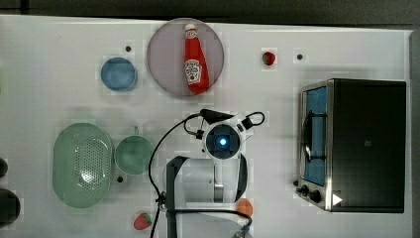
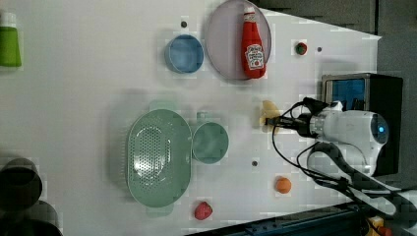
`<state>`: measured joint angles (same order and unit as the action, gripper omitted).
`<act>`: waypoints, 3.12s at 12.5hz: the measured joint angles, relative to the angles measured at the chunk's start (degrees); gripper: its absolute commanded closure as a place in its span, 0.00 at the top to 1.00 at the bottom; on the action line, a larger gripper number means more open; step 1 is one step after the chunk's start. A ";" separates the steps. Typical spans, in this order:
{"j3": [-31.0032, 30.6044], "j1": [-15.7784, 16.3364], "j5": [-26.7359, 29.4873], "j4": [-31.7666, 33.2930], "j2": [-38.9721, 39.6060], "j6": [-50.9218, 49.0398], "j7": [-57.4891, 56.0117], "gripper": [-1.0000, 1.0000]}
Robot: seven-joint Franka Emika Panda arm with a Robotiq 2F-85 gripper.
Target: Pick Banana and place it in mug.
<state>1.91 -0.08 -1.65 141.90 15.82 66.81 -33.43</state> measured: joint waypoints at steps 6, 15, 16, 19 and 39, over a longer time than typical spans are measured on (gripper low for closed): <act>0.47 -1.53 2.16 -1.79 -22.66 -23.22 -0.11 0.27; -5.75 -1.75 0.63 -10.07 -36.41 -45.27 5.05 0.27; -8.34 -1.78 0.64 -10.07 -36.36 -44.92 8.13 0.27; -17.39 -1.22 6.03 -10.74 -34.36 -44.54 19.44 0.27; -28.49 1.28 9.45 -4.14 -12.02 -21.26 42.80 1.00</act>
<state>-26.58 1.20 7.80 137.76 3.80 45.55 9.37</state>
